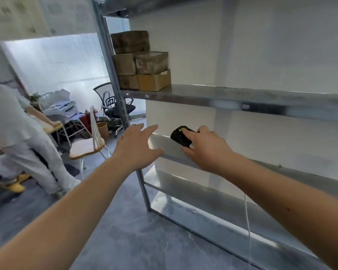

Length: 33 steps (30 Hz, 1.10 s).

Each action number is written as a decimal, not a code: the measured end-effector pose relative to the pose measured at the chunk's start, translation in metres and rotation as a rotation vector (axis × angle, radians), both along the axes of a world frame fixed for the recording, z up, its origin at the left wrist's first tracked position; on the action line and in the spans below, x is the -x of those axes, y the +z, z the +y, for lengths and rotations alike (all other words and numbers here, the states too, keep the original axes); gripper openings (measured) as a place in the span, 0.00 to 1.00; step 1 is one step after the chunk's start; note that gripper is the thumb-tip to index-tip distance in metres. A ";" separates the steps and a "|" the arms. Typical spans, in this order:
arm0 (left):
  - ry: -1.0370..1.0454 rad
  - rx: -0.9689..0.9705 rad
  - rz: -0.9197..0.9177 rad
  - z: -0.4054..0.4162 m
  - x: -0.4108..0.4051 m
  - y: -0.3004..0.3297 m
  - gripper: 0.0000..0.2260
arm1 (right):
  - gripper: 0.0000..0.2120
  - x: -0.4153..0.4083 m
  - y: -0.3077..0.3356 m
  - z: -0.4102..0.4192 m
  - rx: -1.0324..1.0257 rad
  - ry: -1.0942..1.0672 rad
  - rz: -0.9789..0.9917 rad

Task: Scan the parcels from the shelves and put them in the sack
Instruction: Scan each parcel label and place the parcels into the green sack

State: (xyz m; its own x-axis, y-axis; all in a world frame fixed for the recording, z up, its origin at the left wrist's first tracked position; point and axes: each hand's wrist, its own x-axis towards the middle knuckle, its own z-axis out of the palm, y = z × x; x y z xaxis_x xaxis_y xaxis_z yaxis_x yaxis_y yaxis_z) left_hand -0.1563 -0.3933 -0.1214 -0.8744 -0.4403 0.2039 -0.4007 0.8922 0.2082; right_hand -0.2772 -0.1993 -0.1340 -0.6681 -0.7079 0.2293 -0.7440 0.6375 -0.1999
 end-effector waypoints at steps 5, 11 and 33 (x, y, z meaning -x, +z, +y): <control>-0.007 0.009 0.010 -0.064 0.058 0.011 0.37 | 0.26 0.061 0.013 -0.061 0.022 0.007 0.019; -0.043 -0.024 0.121 -0.123 0.114 0.020 0.36 | 0.28 0.120 0.039 -0.128 0.044 0.000 0.050; -0.446 0.335 0.371 -0.329 0.321 0.124 0.34 | 0.24 0.247 0.104 -0.310 0.093 -0.339 0.160</control>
State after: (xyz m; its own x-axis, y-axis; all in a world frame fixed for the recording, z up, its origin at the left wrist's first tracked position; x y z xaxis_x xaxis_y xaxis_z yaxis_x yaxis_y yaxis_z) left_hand -0.4770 -0.7228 0.0025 -0.8033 0.0867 0.5892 0.0662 0.9962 -0.0564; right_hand -0.5237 -0.5093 -0.0301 -0.8113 -0.4241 0.4024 -0.5207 0.8372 -0.1675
